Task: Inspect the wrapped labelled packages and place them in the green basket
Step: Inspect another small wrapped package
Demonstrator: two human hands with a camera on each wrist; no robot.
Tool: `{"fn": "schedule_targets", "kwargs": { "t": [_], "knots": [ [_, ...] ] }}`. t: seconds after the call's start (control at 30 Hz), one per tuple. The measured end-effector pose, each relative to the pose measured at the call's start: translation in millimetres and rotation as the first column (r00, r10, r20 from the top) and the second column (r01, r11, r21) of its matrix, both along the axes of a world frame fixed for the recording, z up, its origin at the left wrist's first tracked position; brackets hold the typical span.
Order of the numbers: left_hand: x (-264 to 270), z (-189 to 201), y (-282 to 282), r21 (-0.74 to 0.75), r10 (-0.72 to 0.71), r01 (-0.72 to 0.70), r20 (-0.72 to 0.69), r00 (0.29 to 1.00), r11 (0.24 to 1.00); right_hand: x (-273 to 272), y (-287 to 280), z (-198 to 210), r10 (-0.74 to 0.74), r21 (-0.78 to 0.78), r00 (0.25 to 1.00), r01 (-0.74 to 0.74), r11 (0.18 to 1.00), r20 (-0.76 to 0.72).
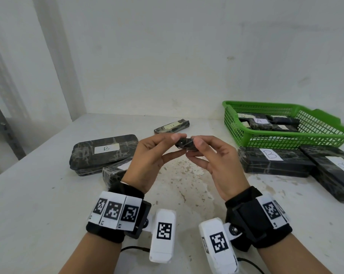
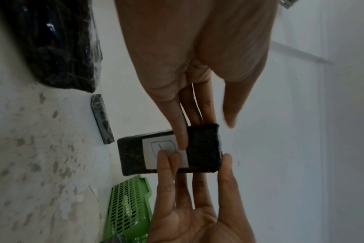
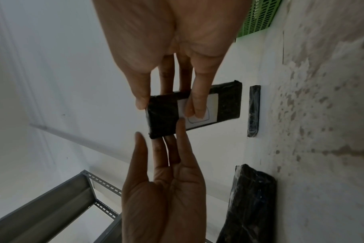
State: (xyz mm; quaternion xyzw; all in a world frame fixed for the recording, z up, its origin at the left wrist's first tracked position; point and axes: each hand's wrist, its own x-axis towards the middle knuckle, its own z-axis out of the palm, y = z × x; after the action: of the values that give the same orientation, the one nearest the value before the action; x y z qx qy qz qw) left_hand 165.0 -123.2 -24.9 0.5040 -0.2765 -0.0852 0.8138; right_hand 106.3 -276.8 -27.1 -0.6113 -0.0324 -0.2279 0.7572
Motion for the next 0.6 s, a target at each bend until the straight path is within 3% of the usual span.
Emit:
{"fn": "schedule_targets", "kwargs": {
  "t": [0.27,0.43,0.6],
  "knots": [
    [-0.5,1.9,1.0,0.021,0.023,-0.023,-0.001,1.000,1.000,-1.4,-0.6,0.4,0.050,-0.036,0.997,-0.052,0.998,-0.057],
    [-3.7,0.2,-1.2,0.063,-0.016,0.016,0.005,1.000,0.998,-2.6,0.0,2.4,-0.018,-0.022,0.998,0.017,1.000,-0.052],
    [-2.5,-1.3,-2.3,0.089,0.038,-0.039,0.011,0.999,0.995,-1.4,0.9,-0.2,-0.031,-0.050,0.995,0.026,0.998,-0.093]
  ]
}}
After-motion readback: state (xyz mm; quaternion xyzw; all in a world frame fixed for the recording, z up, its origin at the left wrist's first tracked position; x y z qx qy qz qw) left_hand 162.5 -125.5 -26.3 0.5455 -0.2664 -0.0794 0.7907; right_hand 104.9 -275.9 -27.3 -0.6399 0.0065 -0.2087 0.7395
